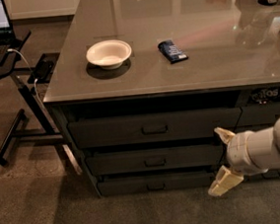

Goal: Open bottom drawer

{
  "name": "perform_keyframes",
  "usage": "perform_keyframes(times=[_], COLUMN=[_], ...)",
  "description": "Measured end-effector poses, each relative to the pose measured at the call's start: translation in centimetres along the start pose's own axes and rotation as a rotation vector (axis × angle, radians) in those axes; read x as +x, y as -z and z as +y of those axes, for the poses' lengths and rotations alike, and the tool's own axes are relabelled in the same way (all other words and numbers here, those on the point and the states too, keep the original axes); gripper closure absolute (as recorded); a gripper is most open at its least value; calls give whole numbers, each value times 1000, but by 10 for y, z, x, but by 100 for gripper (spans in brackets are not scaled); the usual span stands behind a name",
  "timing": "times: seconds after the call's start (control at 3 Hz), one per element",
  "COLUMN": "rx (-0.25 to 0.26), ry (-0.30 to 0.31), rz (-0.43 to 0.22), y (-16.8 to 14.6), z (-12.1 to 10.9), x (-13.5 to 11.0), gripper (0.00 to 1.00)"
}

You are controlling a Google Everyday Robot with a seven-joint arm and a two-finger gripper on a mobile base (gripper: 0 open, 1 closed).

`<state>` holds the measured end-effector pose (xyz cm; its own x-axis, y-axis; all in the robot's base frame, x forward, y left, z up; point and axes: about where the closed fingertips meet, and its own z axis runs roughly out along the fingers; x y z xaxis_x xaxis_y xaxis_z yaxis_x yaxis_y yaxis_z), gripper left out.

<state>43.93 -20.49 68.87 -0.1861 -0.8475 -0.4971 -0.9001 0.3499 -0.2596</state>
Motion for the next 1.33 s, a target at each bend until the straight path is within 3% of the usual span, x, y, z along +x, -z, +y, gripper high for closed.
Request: perform_keyframes(times=[0.33,0.67,1.0,1.33], rx=[59,135,135,104], ry=[-54,-58,-58,-14], rz=[-21,-38,-38,-49], y=[-48,-47,-48,-55], z=[-8,-28,-28,-22], x=[18,15,15,16], gripper=[0,0,0,0])
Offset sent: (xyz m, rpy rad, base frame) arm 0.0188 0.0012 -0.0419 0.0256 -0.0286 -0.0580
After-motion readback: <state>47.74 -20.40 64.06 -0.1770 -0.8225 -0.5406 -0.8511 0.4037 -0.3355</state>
